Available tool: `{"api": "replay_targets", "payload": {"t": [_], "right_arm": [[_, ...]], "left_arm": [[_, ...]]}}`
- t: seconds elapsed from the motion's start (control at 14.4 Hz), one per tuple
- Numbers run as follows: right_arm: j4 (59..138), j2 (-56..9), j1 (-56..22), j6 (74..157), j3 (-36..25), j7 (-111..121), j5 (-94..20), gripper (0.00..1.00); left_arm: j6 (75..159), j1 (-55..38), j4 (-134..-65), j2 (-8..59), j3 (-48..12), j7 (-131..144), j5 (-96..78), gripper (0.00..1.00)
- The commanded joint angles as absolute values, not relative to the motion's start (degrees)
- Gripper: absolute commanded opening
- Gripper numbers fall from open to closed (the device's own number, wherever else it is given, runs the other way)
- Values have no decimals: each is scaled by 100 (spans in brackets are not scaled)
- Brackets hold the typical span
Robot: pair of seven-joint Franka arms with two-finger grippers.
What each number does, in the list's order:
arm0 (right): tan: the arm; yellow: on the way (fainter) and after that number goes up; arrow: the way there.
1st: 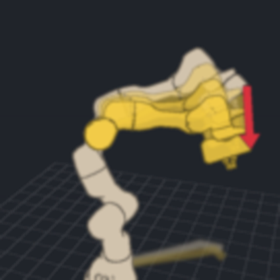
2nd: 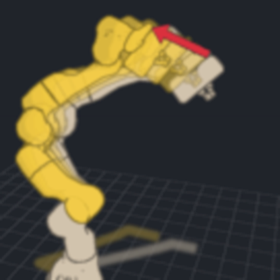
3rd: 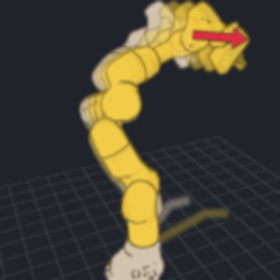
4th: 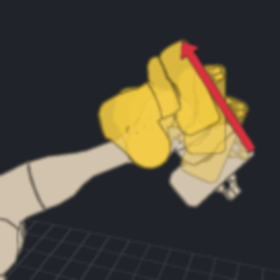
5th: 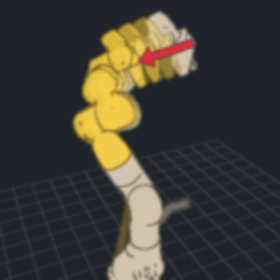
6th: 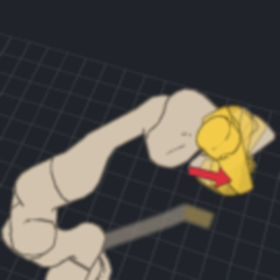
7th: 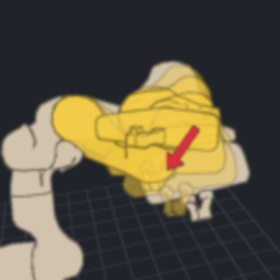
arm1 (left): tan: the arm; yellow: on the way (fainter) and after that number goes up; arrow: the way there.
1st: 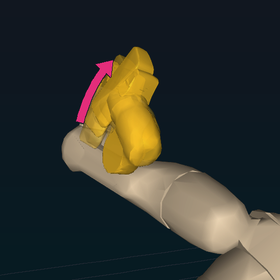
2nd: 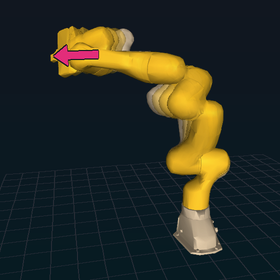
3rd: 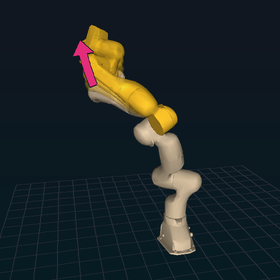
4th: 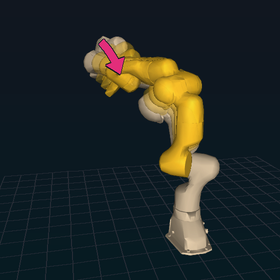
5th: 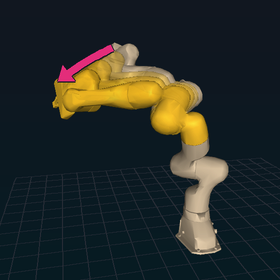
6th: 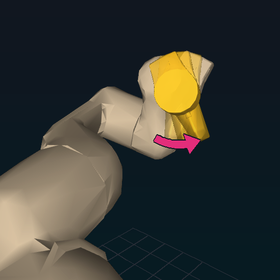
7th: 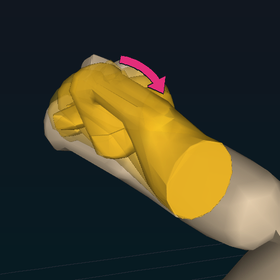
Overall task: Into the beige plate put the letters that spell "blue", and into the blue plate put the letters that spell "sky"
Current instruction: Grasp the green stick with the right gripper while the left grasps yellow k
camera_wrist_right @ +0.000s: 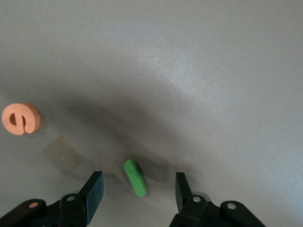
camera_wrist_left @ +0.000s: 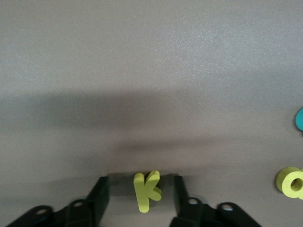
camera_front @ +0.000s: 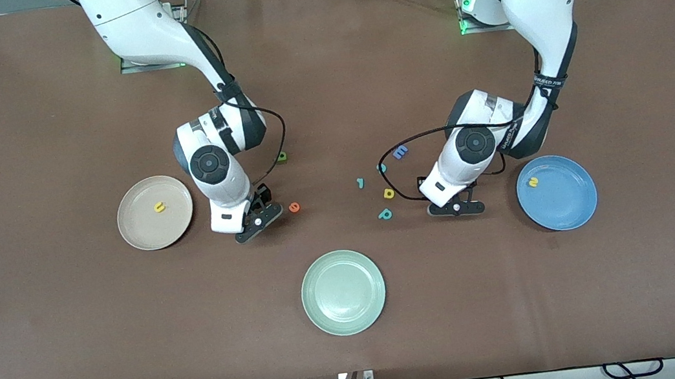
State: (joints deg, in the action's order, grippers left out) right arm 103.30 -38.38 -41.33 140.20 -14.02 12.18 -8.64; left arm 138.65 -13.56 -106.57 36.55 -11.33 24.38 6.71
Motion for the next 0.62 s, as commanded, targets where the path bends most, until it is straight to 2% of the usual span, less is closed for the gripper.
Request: {"api": "replay_targets", "payload": {"t": [0.0,0.28,0.42,0.56], "right_arm": [[10292,-3823,-4131,13904,-1415,1362,-896,66],[10257,-3814,-4148,13913,-1424,1354,-896,48],[10248,-3823,-4131,13931,-1424,1354,-888,44],[10239,-3823,-4131,13922,-1424,1353,-896,36]], "left_arm": [[13913,-1327,-10617,3691,-1151,2391,817,25],[13861,-1301,-10608,3657,-1151,2277,817,15],[13782,-1196,-10600,3473,-1151,2189,817,9],[13196,-1029,-10504,3209,-1151,1717,817,5]]}}
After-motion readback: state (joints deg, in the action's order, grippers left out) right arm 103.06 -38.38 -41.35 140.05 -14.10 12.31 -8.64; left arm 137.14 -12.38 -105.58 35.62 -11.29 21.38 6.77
